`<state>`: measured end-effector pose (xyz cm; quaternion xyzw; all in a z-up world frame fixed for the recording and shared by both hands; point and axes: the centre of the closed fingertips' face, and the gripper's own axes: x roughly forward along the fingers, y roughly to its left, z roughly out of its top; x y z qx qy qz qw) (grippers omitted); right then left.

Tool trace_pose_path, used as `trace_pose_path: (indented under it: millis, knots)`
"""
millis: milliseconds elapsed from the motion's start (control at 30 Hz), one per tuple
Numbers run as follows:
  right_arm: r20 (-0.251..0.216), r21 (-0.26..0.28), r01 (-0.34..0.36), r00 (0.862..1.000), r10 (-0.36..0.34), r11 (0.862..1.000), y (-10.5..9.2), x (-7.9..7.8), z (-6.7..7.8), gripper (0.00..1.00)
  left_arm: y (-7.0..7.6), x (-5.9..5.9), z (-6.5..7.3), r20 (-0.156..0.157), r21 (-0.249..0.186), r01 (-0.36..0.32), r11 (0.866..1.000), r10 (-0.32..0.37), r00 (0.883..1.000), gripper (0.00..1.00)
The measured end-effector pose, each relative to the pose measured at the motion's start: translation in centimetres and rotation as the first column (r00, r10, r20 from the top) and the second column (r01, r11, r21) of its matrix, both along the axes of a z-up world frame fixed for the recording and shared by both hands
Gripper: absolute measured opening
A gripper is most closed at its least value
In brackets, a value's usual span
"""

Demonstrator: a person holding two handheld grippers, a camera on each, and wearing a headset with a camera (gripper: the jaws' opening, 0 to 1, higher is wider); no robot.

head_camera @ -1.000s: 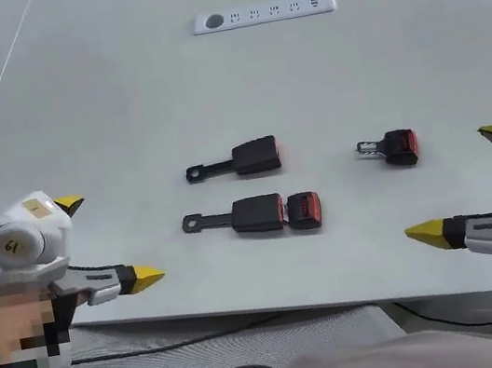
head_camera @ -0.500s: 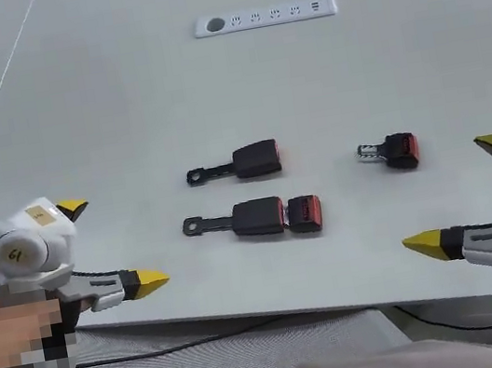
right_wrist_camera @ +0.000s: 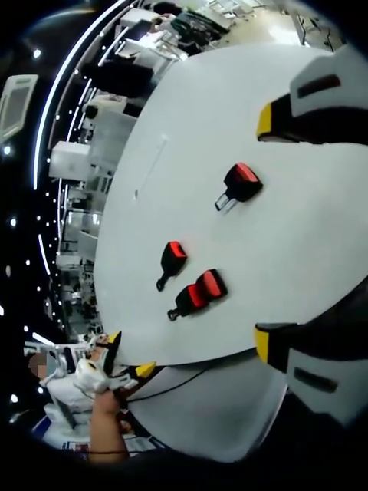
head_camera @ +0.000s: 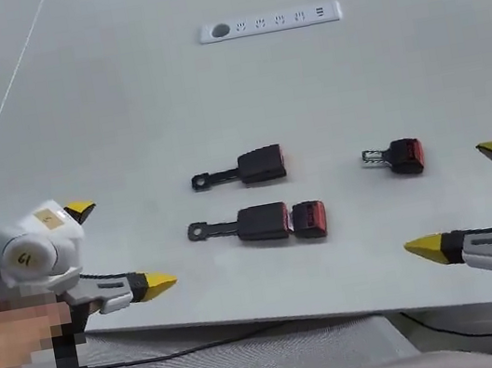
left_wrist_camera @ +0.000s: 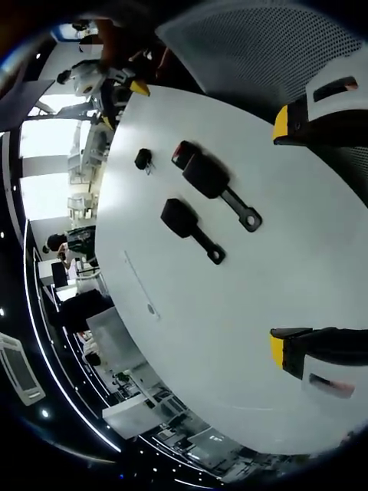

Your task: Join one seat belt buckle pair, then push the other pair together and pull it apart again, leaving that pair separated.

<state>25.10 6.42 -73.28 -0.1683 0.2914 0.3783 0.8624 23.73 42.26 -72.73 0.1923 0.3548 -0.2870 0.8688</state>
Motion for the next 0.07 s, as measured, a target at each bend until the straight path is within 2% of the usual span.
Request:
trace_pose_path:
  millis: [67]
  knots:
    - [0.003,-0.002,-0.003,1.0,0.003,1.0,0.18,0.01,0.08,0.98,0.06,0.05,0.1,0.002,0.0,-0.002,1.0,0.002,1.0,1.0]
